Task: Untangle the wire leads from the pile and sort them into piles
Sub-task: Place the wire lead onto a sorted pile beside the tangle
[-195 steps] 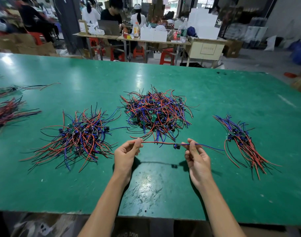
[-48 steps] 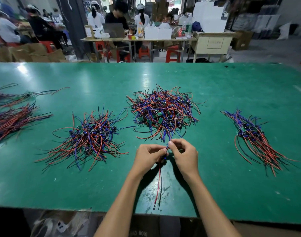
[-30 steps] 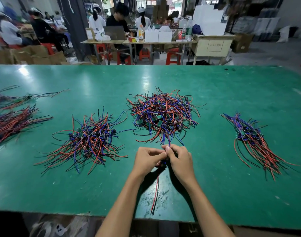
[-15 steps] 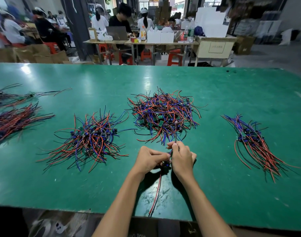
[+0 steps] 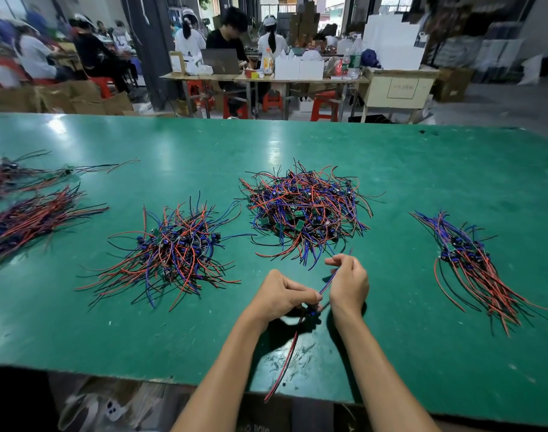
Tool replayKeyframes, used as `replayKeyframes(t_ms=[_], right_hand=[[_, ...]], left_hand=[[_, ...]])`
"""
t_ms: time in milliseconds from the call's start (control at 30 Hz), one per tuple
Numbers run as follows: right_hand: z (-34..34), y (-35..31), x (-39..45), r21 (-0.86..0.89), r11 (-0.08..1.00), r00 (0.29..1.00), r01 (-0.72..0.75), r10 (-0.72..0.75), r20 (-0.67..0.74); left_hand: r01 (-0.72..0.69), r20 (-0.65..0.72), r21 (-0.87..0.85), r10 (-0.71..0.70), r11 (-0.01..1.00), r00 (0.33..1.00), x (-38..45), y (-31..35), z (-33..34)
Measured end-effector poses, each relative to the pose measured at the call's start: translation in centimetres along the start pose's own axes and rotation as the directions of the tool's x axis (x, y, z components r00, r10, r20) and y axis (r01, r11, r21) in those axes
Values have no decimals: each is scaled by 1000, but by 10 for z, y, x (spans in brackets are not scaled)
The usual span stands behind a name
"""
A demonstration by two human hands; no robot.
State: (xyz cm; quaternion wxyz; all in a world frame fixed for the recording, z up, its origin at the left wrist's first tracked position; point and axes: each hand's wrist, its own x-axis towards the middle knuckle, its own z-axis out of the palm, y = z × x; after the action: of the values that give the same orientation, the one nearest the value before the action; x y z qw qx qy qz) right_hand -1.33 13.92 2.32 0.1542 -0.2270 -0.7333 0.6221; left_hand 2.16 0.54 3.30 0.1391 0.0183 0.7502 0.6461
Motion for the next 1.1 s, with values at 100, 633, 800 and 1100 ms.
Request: replayKeyframes(t_ms=[100,633,800,1100], right_hand=[[-3,-8,5,128,979,985,-155,144,91],[-34,16,-6,-137,907,820,398,-285,497],[-31,11,-19,-185,791,743,583,-427,516],[-33,17,-8,112,957,868,269,-291,403]], left_hand=[[-1,9,-14,1,1000,1000,1,0,-1],[-147,-373,-622,-125,769,919,5,-8,-12],[-178,-385,-630,-105,756,917,6,-12,-10],[-222,-363,-482,38,848,931,-1,-7,-2]])
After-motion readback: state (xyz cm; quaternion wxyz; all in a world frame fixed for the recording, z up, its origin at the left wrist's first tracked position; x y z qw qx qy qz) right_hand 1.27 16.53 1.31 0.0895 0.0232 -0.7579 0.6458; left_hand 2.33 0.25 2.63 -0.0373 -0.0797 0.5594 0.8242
